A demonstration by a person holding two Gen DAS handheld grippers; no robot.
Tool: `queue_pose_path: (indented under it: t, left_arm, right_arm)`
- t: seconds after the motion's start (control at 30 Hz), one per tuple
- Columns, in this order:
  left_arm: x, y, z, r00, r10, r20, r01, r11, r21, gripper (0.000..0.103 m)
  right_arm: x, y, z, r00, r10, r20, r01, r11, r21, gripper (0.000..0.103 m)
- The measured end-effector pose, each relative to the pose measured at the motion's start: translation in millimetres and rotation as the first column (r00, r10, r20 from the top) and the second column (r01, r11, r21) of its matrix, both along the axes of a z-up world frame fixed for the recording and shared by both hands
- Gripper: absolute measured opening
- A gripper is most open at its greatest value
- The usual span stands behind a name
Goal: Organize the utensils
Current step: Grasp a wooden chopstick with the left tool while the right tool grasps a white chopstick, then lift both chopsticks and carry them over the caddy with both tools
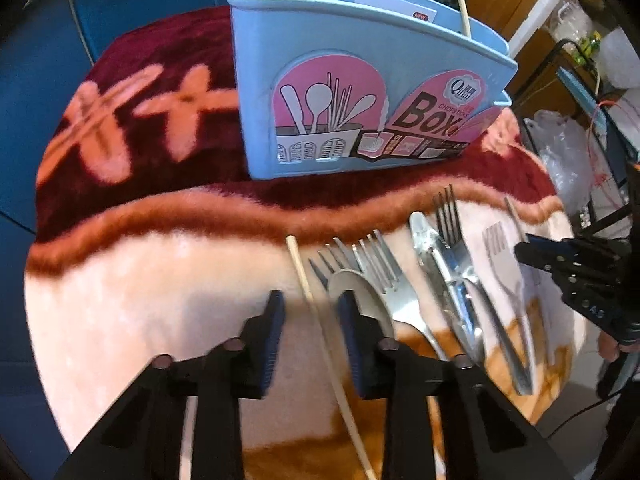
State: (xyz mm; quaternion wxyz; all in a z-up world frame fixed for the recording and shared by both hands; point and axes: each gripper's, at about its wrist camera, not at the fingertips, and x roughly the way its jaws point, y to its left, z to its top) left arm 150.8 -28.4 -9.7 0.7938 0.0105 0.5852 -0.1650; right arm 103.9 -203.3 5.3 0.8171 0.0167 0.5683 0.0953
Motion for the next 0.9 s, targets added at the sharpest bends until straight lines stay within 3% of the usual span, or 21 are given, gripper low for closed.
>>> queue_pose_path:
  t: [0.13,0.5,0.67,0.8,0.9]
  left_arm:
    - [-3,2,1,1.000,0.010,-0.003,-0.010,1.000,-0.029,0.008]
    - [-17,24,16,0.997,0.061,0.053,-0.057,0.995,-0.083,0.004]
    - [-29,31,48,0.980,0.081,0.184,-0.060,0.991,-0.120,0.004]
    - [-40,36,81,0.938,0.091,0.334,-0.055,0.992,-0.116,0.004]
    - [-39,37,102,0.909,0.109,0.402,-0.053,0.988,-0.147,0.004]
  right_arm:
    - [-2,-5,-1,0.999,-0.020,0.026,0.019,0.999,0.027,0.009]
    - [-23,-6,17,0.990,-0.047,0.134,0.027,0.989,0.149,0.007]
    - [-33,-3,36,0.970,-0.058,0.236,0.016,0.985,0.175,0.007]
    - [-43,-2,57,0.933,-0.074,0.352,0.010,0.983,0.181,0.006]
    - [-47,0,71,0.903,-0.086,0.421,0.006,0.982,0.188,0.006]
